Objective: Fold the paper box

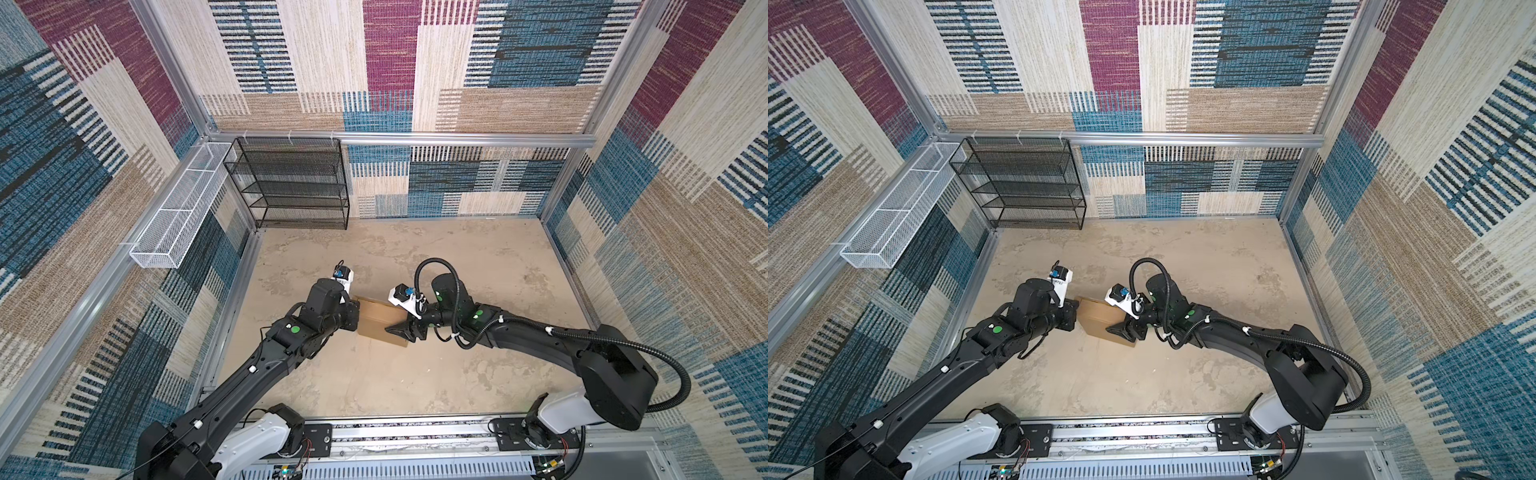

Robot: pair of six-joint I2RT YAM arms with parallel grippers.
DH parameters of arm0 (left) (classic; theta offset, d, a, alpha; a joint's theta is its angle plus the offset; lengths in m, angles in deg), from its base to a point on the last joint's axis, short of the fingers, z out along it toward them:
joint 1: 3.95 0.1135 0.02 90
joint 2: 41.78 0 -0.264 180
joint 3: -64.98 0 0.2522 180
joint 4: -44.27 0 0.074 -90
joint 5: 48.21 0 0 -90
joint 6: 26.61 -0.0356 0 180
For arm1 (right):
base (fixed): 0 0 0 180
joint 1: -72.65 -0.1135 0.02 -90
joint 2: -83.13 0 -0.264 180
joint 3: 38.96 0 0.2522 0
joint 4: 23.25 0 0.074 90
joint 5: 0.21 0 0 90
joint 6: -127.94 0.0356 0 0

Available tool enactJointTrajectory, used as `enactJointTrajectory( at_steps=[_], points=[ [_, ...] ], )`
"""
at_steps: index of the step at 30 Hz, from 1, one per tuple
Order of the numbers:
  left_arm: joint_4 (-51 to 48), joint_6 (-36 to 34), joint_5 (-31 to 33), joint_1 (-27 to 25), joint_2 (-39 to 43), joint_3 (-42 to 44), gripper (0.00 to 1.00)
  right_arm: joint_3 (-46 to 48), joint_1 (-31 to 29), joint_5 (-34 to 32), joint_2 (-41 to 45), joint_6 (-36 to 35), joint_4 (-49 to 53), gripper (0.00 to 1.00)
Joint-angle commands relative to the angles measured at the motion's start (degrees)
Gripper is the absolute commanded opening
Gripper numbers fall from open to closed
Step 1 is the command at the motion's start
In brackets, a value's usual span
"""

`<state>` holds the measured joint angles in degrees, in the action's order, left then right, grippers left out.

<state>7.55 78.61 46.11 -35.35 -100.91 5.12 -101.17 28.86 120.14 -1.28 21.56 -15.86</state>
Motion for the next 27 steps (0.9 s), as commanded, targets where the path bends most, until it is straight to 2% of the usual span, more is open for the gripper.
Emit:
enactJointTrajectory(
  at_steps=[1, 11, 20, 27],
  points=[
    [-3.41, 0.86, 0.52, 0.02, -0.04, -0.35, 0.0, -0.06, -0.02, -0.64, 0.8, -0.05, -1.31, 0.75],
    [-3.4, 0.94, 0.54, -0.07, -0.1, -0.56, 0.0, -0.38, 0.0, -1.53, 2.92, 0.47, -1.1, 0.81],
    [-3.27, 0.95, 0.39, -0.07, -0.98, -1.0, 0.0, -0.59, 0.01, -4.18, 8.45, 1.51, -0.51, 0.82],
    [-3.29, 0.98, 0.34, -0.16, -1.08, -1.18, 0.0, -0.58, 0.0, -10.79, 15.39, 2.86, 1.1, 0.82]
  ],
)
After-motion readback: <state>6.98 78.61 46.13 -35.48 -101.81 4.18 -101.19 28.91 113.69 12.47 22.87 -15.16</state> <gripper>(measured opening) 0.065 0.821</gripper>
